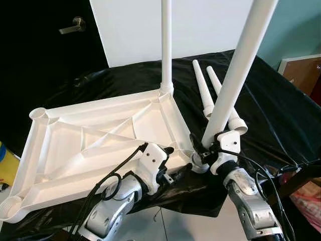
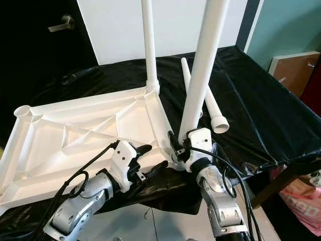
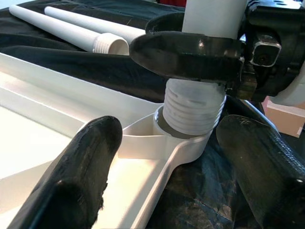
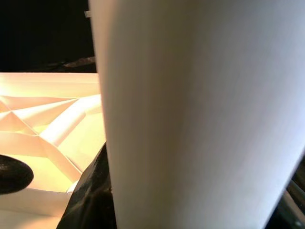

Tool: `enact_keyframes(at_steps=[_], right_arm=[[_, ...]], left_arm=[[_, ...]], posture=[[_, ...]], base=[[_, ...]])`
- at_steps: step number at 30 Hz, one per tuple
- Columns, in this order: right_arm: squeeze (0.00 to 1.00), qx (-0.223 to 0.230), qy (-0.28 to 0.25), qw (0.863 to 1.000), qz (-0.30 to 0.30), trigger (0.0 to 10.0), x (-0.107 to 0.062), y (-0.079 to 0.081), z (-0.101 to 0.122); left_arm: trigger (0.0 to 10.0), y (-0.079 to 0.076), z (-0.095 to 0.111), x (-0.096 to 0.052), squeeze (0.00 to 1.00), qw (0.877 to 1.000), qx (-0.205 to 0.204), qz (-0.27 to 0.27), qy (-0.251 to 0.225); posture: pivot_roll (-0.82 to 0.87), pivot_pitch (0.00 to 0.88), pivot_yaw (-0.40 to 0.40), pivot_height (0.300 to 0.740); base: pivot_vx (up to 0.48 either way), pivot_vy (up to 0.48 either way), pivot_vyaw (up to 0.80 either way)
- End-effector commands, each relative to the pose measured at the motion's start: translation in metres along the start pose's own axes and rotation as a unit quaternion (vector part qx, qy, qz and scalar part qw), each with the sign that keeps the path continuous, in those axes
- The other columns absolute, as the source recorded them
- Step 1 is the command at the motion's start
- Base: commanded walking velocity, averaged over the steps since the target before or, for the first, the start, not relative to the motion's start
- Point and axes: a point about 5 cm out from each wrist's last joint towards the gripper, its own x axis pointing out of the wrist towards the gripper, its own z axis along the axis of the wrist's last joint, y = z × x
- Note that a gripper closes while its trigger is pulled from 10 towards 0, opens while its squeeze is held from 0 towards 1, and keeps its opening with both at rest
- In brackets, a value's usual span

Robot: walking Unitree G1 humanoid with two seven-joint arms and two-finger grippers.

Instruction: Building children table

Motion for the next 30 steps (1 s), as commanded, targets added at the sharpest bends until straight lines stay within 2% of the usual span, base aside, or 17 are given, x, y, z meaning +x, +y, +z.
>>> enact_keyframes(at_steps=[1,12,25,30], right_arm=[[0.0,0.004,0.024,1.0,-0.001,10.0,-0.002,-0.001,-0.011],[0.0,-0.002,0.027,1.0,-0.004,10.0,0.007,-0.006,-0.015],[0.0,-0.016,0.018,0.999,0.039,10.0,0.005,0.006,-0.014],[0.0,-0.041,0.007,0.996,0.074,10.0,0.003,0.013,-0.011]], left_arm=[[10.0,-0.009,-0.001,-0.002,0.0,0.997,-0.004,-0.071,0.007],[10.0,-0.009,0.0,0.0,0.0,0.998,-0.003,-0.069,0.007],[10.0,-0.009,0.001,-0.001,0.0,0.998,-0.001,-0.064,0.007],[10.0,-0.01,0.001,-0.002,0.0,0.998,-0.003,-0.064,0.008]], posture=[[-0.17,0.019,0.031,0.74],[-0.16,0.022,0.027,0.74],[-0.16,0.03,0.022,0.74],[-0.16,0.038,0.02,0.74]], base=[[0.0,0.0,0.0],[0.0,0.0,0.0],[0.0,0.0,0.0],[0.0,0.0,0.0]])
